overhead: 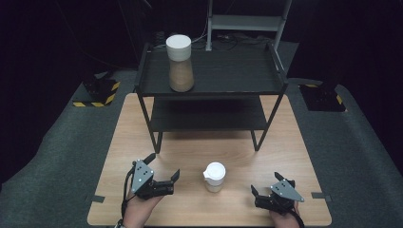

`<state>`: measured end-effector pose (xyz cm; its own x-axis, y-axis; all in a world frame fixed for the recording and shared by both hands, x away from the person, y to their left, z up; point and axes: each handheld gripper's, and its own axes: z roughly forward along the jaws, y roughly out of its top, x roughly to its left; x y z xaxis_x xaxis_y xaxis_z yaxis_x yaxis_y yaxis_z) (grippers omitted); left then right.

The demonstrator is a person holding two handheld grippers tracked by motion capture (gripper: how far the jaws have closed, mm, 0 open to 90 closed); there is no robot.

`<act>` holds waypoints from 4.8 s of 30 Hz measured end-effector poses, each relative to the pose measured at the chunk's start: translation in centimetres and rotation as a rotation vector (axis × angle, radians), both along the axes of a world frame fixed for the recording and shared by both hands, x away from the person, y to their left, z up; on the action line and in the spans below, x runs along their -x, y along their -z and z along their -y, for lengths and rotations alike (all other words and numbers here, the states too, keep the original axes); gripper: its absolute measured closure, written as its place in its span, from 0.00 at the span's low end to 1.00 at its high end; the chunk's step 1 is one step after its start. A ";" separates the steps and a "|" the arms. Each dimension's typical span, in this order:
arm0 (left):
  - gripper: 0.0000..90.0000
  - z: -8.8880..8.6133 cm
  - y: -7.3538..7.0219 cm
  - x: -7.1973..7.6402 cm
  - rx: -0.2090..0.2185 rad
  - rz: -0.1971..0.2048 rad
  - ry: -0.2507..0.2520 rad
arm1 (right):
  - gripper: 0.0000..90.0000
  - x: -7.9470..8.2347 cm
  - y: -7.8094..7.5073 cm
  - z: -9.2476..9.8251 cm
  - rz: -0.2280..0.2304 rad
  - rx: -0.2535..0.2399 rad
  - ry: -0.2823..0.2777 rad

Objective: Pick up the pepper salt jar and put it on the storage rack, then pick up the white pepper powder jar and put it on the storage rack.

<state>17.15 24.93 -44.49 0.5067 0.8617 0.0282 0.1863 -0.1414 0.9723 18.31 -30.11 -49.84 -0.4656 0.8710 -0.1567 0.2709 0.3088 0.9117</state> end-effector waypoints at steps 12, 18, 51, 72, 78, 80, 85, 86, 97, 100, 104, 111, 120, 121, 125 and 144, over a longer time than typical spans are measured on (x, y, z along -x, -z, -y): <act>0.00 -0.5 3.4 -0.6 -0.075 -0.115 -0.030 | 0.01 0.0 -0.1 -0.3 -0.004 0.004 0.017; 0.00 -0.6 3.9 -0.8 -0.120 -0.154 -0.039 | 0.01 -0.1 -0.2 -0.4 -0.015 0.006 0.027; 0.01 0.9 3.7 -0.8 -0.240 -0.194 -0.045 | 0.00 0.2 0.1 0.1 0.012 0.012 -0.029; 0.01 0.8 3.9 -0.4 -0.242 -0.173 -0.037 | 0.00 1.9 -0.8 -0.9 0.117 -0.049 -0.119; 0.01 0.8 3.9 -0.3 -0.243 -0.170 -0.040 | 0.00 2.1 -1.2 -1.6 0.121 -0.075 -0.166; 0.01 0.7 4.0 -0.3 -0.231 -0.170 -0.041 | 0.00 2.1 -1.3 -1.9 0.122 -0.081 -0.180; 0.01 0.6 4.1 -0.2 -0.231 -0.161 -0.043 | 0.00 2.0 -1.5 -2.6 0.121 -0.090 -0.207; 0.01 0.6 4.1 -0.2 -0.232 -0.162 -0.045 | 0.00 1.9 -1.6 -2.7 0.120 -0.092 -0.210; 0.01 0.6 4.0 -0.2 -0.248 -0.158 -0.030 | 0.00 0.9 -2.4 -5.0 0.107 -0.099 -0.264; 0.01 0.6 4.0 -0.3 -0.251 -0.162 -0.030 | 0.00 0.7 -2.5 -5.7 0.103 -0.106 -0.273; 0.01 0.6 3.9 -0.3 -0.255 -0.165 -0.029 | 0.00 0.2 -2.4 -6.8 0.090 -0.116 -0.273; 0.01 0.5 3.9 -0.4 -0.250 -0.171 -0.028 | 0.00 -0.9 -2.4 -8.4 0.036 -0.105 -0.263; 0.01 0.4 3.8 -0.4 -0.249 -0.175 -0.025 | 0.01 -1.6 -1.1 -9.5 0.027 -0.125 -0.245; 0.01 0.4 3.8 -0.4 -0.249 -0.174 -0.025 | 0.01 -1.6 -0.8 -9.4 0.032 -0.136 -0.247; 0.01 0.5 3.8 -0.4 -0.253 -0.173 -0.027 | 0.06 -1.7 -0.1 -9.2 0.032 -0.159 -0.250; 0.01 0.5 3.8 -0.5 -0.245 -0.178 -0.031 | 0.29 -1.9 1.5 -9.0 0.039 -0.257 -0.262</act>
